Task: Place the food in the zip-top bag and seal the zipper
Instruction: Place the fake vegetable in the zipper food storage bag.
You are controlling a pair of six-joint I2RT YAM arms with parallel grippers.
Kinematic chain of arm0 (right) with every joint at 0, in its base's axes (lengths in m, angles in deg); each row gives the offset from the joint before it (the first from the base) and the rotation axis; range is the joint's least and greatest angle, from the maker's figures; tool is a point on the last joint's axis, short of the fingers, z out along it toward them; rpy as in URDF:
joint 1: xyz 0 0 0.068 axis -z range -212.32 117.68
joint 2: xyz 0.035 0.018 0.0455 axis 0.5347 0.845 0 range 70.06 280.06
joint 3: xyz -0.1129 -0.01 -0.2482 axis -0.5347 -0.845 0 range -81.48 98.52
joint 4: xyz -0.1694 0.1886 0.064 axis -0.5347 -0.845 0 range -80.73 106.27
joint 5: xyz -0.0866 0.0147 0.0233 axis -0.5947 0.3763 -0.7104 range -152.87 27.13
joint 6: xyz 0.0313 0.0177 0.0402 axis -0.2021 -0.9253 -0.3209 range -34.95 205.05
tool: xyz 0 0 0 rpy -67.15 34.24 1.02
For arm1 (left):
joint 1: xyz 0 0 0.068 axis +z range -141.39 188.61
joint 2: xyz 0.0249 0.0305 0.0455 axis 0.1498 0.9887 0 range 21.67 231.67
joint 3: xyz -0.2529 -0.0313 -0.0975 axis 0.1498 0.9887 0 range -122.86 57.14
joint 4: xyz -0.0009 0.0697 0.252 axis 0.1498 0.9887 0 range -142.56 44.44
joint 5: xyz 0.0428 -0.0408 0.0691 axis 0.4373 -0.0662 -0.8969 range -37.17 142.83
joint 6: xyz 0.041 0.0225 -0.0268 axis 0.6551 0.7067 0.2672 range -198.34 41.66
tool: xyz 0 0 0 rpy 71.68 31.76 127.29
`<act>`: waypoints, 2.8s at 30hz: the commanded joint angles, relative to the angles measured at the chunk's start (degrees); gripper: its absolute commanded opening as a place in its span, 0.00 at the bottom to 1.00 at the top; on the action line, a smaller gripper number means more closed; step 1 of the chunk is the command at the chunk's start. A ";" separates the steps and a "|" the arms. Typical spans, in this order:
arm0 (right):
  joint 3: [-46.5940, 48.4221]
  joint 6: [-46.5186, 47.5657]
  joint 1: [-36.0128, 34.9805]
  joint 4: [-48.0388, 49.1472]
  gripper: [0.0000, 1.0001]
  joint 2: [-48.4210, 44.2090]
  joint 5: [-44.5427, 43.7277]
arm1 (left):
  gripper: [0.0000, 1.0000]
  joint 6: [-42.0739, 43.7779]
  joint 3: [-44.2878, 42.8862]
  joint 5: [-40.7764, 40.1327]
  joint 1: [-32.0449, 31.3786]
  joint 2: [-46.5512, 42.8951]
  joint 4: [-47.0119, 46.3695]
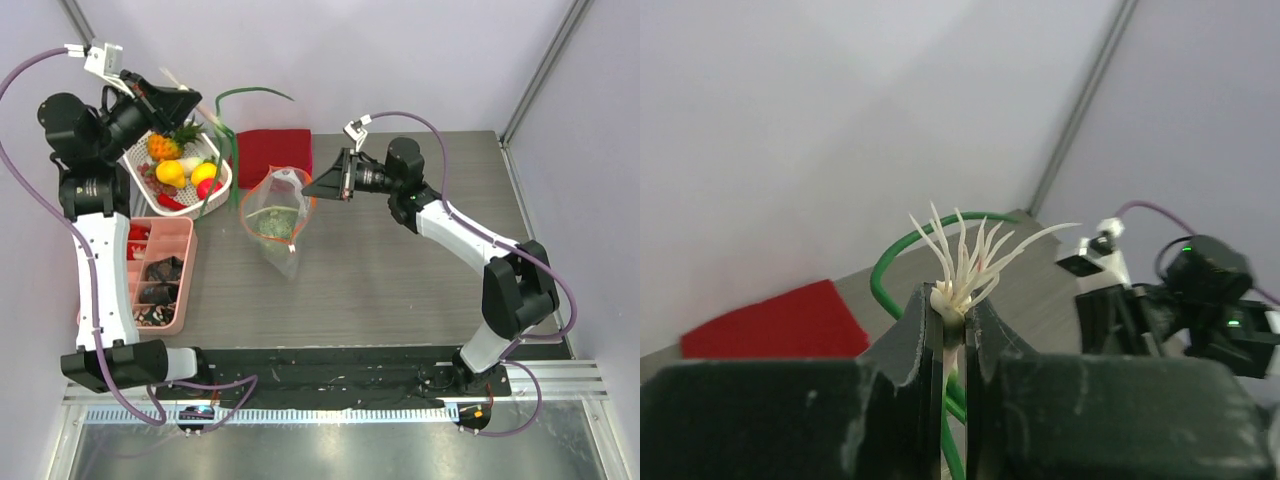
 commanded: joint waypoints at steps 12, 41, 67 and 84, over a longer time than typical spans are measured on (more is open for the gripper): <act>-8.09 8.28 2.91 -0.73 0.01 2.64 3.06 | 0.00 -36.37 15.68 13.30 -16.39 -2.18 -25.93; -1.94 32.80 4.68 -22.18 0.01 -3.25 5.35 | 0.00 2.78 -1.56 -30.32 -34.93 12.95 33.35; 0.61 31.92 4.76 -22.62 0.01 -1.75 8.51 | 0.00 32.15 30.89 -71.68 -53.75 2.13 -17.60; -0.35 21.48 6.34 -13.49 0.01 -0.96 11.67 | 0.00 54.12 55.24 -35.84 -53.75 -9.21 -27.41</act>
